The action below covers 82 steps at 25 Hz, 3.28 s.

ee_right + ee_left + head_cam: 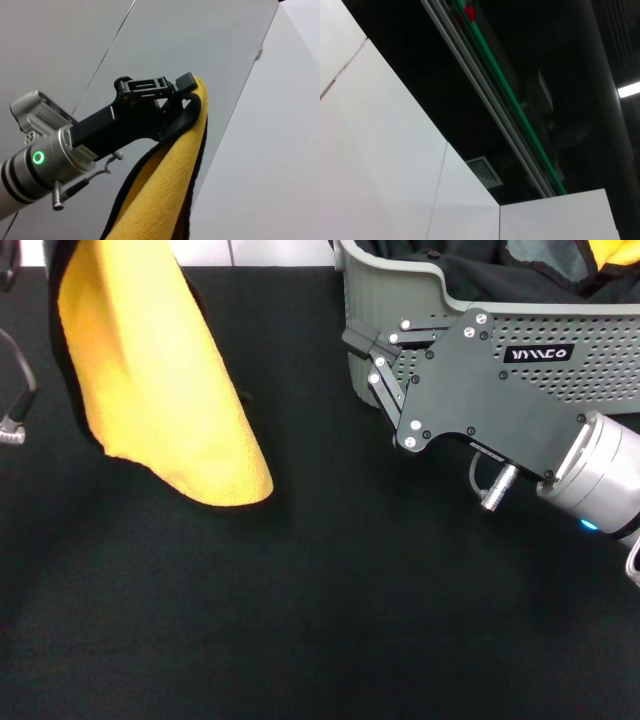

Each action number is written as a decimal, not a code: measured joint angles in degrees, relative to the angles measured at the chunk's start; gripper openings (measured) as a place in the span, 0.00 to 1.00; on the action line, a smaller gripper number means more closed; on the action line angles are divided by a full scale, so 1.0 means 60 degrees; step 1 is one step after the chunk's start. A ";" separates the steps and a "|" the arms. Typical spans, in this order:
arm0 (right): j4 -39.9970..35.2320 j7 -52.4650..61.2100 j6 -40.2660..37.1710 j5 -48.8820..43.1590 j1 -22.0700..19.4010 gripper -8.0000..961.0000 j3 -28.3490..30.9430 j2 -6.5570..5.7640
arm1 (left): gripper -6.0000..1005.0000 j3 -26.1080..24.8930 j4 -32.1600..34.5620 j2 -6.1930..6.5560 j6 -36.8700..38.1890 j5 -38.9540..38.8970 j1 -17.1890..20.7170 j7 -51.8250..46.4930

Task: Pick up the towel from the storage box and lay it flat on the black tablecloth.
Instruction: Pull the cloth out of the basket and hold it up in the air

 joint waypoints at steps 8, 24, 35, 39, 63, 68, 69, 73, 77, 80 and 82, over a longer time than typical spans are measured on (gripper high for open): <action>0.0081 0.0771 -0.0574 0.0006 0.0420 0.08 -0.0226 0.0001 | 0.03 -0.0001 0.0099 -0.0025 0.0009 0.0293 -0.0053 0.0019; 0.0350 0.1387 -0.0557 0.0034 0.1321 0.36 -0.0280 0.0001 | 0.03 0.0038 0.0248 -0.0041 0.0029 0.1093 -0.0327 0.0181; 0.0997 0.1418 -0.1186 0.0040 0.2006 0.36 -0.0281 0.0001 | 0.03 0.0711 0.0249 -0.0054 0.0029 0.1143 -0.0682 0.0516; 0.1036 0.1420 -0.1222 0.0043 0.1896 0.36 -0.0257 0.0001 | 0.03 0.0722 0.0249 -0.0056 0.0029 0.1103 -0.0659 0.0522; 0.1065 0.1335 -0.0865 0.0042 0.1107 0.34 -0.0132 0.0000 | 0.03 0.0658 0.0175 -0.0057 0.0013 0.1041 -0.0627 0.0523; 0.1074 0.1322 -0.0940 0.0042 0.1081 0.30 -0.0132 0.0001 | 0.03 0.0659 0.0174 -0.0057 0.0013 0.1031 -0.0616 0.0523; 0.1074 0.1312 -0.0941 0.0042 0.1068 0.29 -0.0132 0.0001 | 0.03 0.0659 0.0171 -0.0057 0.0013 0.1030 -0.0615 0.0523; 0.1135 0.1250 -0.0964 0.0042 0.1076 0.21 -0.0063 0.0001 | 0.03 0.0659 0.0159 -0.0057 0.0013 0.1028 -0.0618 0.0523; 0.1197 0.1250 -0.0977 0.0042 0.1132 0.11 -0.0023 0.0002 | 0.03 0.0684 0.0159 -0.0057 0.0014 0.1029 -0.0620 0.0523; 0.1199 0.1249 -0.0978 0.0042 0.1135 0.03 -0.0020 0.0001 | 0.03 0.0688 0.0159 -0.0056 0.0014 0.1028 -0.0615 0.0522; 0.1198 0.1249 -0.0978 0.0042 0.1142 0.03 -0.0018 0.0001 | 0.03 0.0692 0.0159 -0.0057 0.0014 0.1030 -0.0612 0.0523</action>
